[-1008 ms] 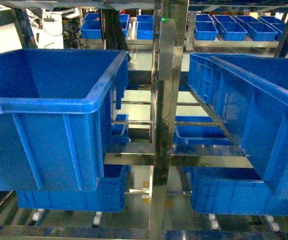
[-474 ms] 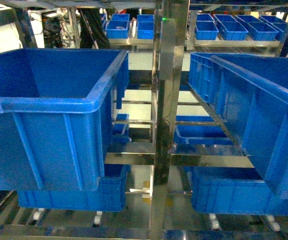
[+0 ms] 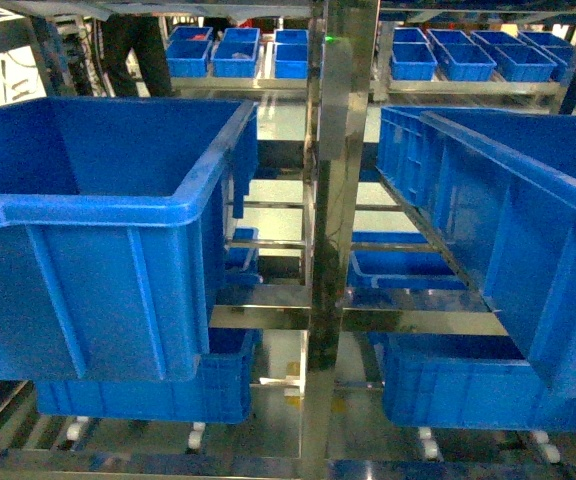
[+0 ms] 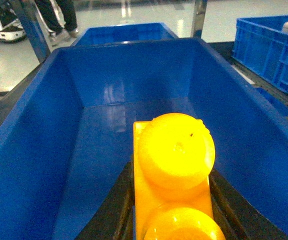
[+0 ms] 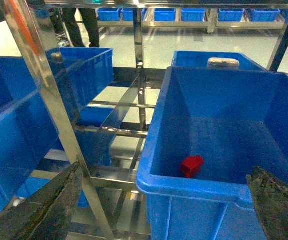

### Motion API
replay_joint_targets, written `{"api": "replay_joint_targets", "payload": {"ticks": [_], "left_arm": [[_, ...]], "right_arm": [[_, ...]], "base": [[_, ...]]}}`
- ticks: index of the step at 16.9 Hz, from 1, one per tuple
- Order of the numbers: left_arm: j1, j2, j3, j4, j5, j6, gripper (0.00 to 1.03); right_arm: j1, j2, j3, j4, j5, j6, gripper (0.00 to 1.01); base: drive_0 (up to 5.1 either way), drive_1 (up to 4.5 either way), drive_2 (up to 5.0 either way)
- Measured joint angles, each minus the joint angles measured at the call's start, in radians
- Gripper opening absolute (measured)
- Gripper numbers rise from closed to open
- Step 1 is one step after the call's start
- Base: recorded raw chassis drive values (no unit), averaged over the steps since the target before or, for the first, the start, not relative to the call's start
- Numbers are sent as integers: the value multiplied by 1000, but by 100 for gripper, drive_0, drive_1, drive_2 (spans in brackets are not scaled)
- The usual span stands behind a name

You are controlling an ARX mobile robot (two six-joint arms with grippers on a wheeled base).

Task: Sort and place red and yellow blocks in left bins

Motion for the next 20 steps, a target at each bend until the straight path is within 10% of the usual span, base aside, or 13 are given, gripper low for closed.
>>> {"api": "replay_joint_targets", "payload": {"ticks": [7,13,20], "left_arm": [[30,449,324,-48,11,181,29],[125,805,708,-290,53,232,29],[145,519,530,-150,196,200,97]], "right_arm": [[0,0,0,0,0,0,98],[0,0,0,0,0,0,98],[0,-1,0,0,-1,0,98]], "base": [[0,0,0],[0,0,0],[0,0,0]]}}
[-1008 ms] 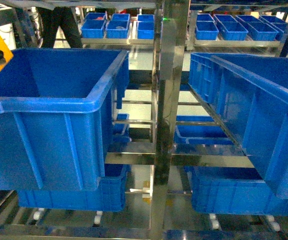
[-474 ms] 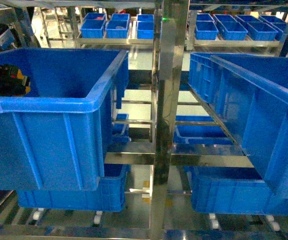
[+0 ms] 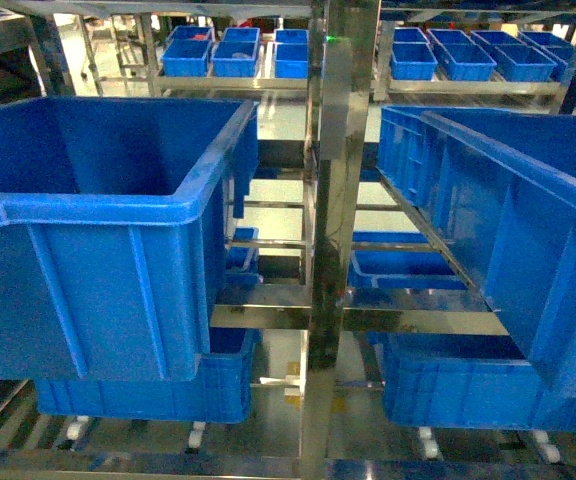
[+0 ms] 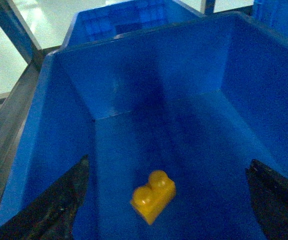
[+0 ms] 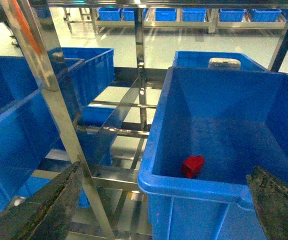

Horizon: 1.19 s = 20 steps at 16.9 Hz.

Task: Sort and place red and yellow blocks in left bins

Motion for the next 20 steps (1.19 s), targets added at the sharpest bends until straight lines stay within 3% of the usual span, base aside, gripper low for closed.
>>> {"api": "replay_joint_targets", "payload": {"ticks": [3,5,7,9,13,20], "left_arm": [[-26,-187,-222,-77,80,-16,98],[-1,-315,-344,-80,114,-47,98],[82,-466,-420,-64,81,-142,98],[133,-669,-547,68,-48,-232,98],[-18,-818,-631,71,-79,-308,98],[-22,-818,-632,71,-89,-328,98]], "right_arm": [[0,0,0,0,0,0,98],[0,0,0,0,0,0,98],[0,0,0,0,0,0,98],[0,0,0,0,0,0,98],[0,0,0,0,-2,0,98],[0,0,-5,27,12,0,97]], "base": [[0,0,0],[0,0,0],[0,0,0],[0,0,0],[0,0,0],[0,0,0]]}}
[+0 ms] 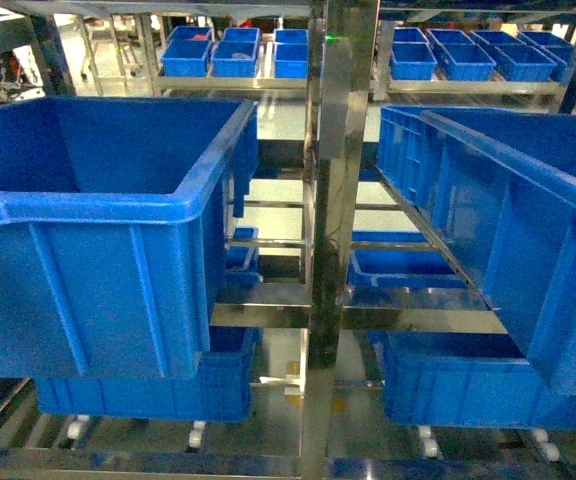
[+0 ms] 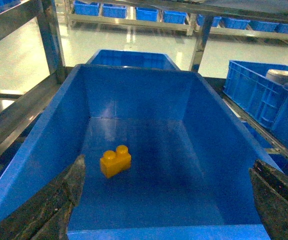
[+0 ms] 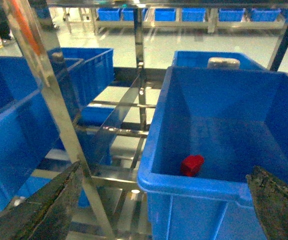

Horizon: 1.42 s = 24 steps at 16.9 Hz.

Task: Sort and place red and yellow blocks in left bins

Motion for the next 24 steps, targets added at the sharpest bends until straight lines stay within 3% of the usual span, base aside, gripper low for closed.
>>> {"api": "replay_joint_targets", "payload": {"ticks": [1,2,6,11,12,13,24], "left_arm": [[-8,0,-31,103,-22,7,93],[-19,-27,-97,212,-60,20,83],[-71,-157,-317,320,-103,27,39],[-81,-200,-374,324,-121,27,23],[-111,-230,-404,325,-165,27,12],[-161,-264,-434,325,-192,26,1],[-161,-605,-598,153,-200,31,2]], "right_arm": [[5,-26,-55,150,103,-8,86],[6,-71,-117,218,151,-11,75],[6,-163,-289,259,163,-14,31],[6,-205,-326,267,162,-14,14],[6,-226,-343,269,163,-14,5],[6,-251,-367,268,163,-18,2],[6,-504,-499,142,165,-18,2]], "base": [[0,0,0],[0,0,0],[0,0,0],[0,0,0],[0,0,0],[0,0,0],[0,0,0]]}}
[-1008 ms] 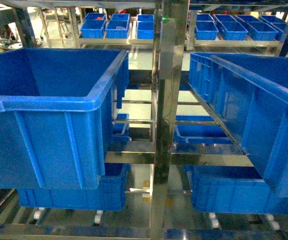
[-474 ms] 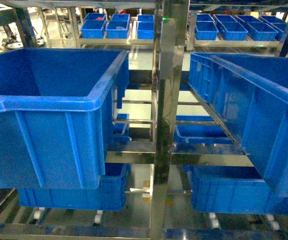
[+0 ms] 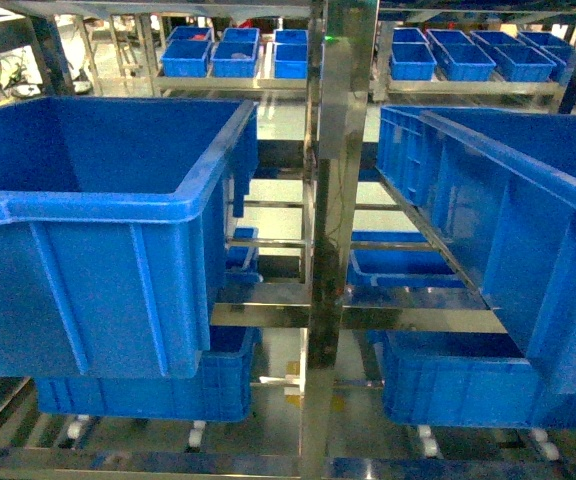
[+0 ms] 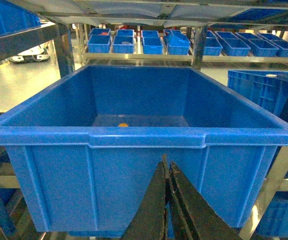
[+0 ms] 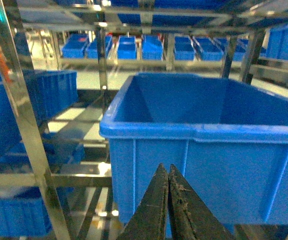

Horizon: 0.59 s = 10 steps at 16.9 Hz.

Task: Sort and place red and yellow blocks in left bins

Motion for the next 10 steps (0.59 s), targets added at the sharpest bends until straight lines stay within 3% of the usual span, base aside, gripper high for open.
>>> {"api": "replay_joint_targets", "payload": {"ticks": [1,6,8,10], "left_arm": [[0,-14,-27,38,0,0,2],[0,-108,-27,-60,1,0,2],[0,-150,-27,-106,0,0,2],[0,-195,-27,-150,0,0,2]], "right_arm": [[0,-23,-21,7,0,0,2],[0,-81,-21,-43,0,0,2],[0,-227,-20,-233,-1,0,2],[0,-253,-20,-235,-1,0,2]], "base": [[0,0,0],[0,0,0],[0,0,0],[0,0,0]]}}
